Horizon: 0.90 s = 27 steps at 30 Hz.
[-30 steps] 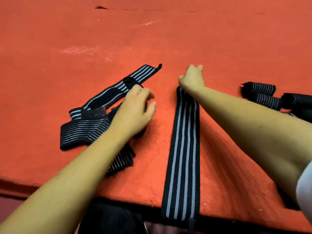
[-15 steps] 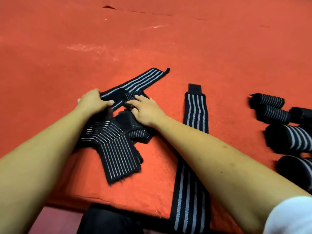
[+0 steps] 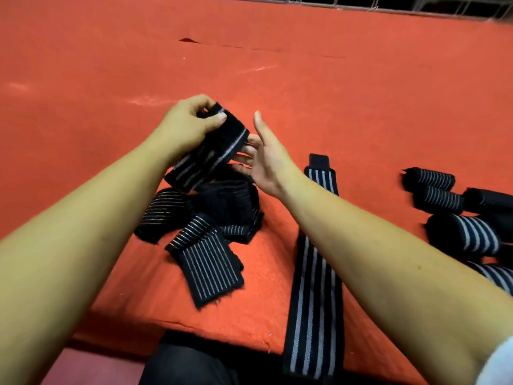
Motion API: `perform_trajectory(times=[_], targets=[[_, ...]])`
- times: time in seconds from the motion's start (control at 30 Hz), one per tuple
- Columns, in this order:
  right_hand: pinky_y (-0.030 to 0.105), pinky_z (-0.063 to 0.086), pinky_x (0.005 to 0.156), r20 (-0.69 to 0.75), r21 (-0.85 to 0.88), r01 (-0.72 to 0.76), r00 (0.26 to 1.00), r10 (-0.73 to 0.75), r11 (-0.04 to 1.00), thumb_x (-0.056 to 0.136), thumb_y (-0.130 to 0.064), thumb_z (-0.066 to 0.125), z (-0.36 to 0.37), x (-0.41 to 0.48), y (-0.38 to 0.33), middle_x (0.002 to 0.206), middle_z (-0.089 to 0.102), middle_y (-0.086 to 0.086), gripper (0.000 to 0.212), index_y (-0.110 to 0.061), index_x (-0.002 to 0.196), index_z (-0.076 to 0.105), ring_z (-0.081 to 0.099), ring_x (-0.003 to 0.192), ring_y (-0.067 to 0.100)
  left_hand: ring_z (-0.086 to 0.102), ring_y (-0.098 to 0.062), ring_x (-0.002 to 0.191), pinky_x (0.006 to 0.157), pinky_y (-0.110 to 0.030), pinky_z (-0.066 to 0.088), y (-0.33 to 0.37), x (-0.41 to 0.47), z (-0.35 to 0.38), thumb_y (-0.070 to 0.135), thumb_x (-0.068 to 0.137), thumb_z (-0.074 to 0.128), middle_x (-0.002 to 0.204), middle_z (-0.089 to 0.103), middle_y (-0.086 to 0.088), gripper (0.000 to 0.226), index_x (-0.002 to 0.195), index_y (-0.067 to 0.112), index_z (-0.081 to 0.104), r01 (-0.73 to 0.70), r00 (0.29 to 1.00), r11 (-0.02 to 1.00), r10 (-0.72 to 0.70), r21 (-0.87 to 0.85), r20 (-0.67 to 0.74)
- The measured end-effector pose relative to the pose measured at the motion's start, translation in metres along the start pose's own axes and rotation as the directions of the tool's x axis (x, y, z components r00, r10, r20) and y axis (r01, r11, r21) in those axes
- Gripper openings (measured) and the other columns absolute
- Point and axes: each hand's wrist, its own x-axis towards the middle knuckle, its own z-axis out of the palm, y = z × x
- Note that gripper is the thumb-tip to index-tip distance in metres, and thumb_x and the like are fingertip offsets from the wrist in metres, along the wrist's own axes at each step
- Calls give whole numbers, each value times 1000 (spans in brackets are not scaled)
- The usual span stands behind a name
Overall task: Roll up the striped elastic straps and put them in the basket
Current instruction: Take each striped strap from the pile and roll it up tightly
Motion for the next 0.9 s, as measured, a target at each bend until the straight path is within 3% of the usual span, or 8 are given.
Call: perform_trajectory(times=[0.1, 0.17, 0.3, 0.43, 0.57, 0.7, 0.77, 0.9], targets=[[39, 50, 90, 57, 31, -11, 998, 9, 999, 98, -21, 58, 0, -16, -7, 103, 66, 7, 15, -15, 111, 62, 63, 89, 24, 59, -11, 73, 71, -28, 47, 0, -18, 10, 25, 96, 64, 83, 66, 0, 10, 87, 27, 62, -22, 999, 1000, 22, -8, 35], [44, 53, 89, 7, 108, 26, 1000, -27, 994, 97, -6, 56, -5, -24, -12, 95, 67, 9, 9, -13, 100, 61, 63, 87, 26, 63, -7, 75, 73, -24, 50, -2, -31, 12, 26, 93, 68, 89, 70, 1, 7, 99, 23, 67, 10, 996, 999, -7, -32, 94], [53, 56, 82, -60, 321, 126, 992, -113, 939, 101, -7, 49, -14, -37, -34, 98, 67, 10, 11, -14, 104, 57, 66, 89, 29, 68, -9, 96, 92, -30, 52, -21, -57, 15, 26, 83, 80, 108, 74, 4, 36, 116, 18, 68, 145, 954, 989, -145, 20, 261], [57, 55, 83, -109, 258, 169, 983, -145, 951, 103, -8, 47, -19, -52, -44, 99, 68, 10, 13, -12, 112, 55, 68, 89, 29, 66, -15, 97, 102, -46, 49, -34, -79, 25, 18, 89, 73, 113, 72, -7, 25, 113, 14, 66, 177, 964, 983, -163, -47, 208], [54, 55, 88, -106, 341, 161, 986, -132, 926, 102, -18, 53, -23, -67, -45, 116, 66, 16, 19, -10, 119, 53, 68, 98, 30, 67, -19, 91, 95, -50, 51, -22, -88, 36, 26, 87, 70, 106, 73, -15, 18, 104, 23, 67, 124, 986, 973, -99, -193, 133], [46, 56, 90, 21, 49, -49, 999, 48, 998, 98, -17, 60, -16, -90, -30, 118, 67, 24, 32, 6, 120, 60, 69, 96, 32, 61, -10, 82, 77, -32, 48, -8, -90, 47, 25, 90, 68, 91, 69, -7, 16, 104, 20, 63, -8, 993, 988, 26, -157, 114], [51, 54, 93, -42, 59, -24, 999, 27, 998, 97, -10, 60, -12, -90, -24, 121, 64, 30, 34, 12, 122, 57, 67, 105, 39, 60, -1, 74, 69, -22, 47, -10, -92, 55, 24, 92, 70, 87, 67, 4, 18, 104, 16, 59, 23, 997, 994, -14, -107, 81], [59, 51, 95, -162, 165, 86, 985, -60, 983, 97, -9, 59, -17, -83, -25, 121, 65, 27, 32, 10, 123, 58, 65, 111, 39, 62, -12, 90, 81, -33, 47, -21, -100, 63, 40, 87, 73, 102, 66, 4, 37, 111, 16, 58, 182, 981, 982, -184, 44, 56]])
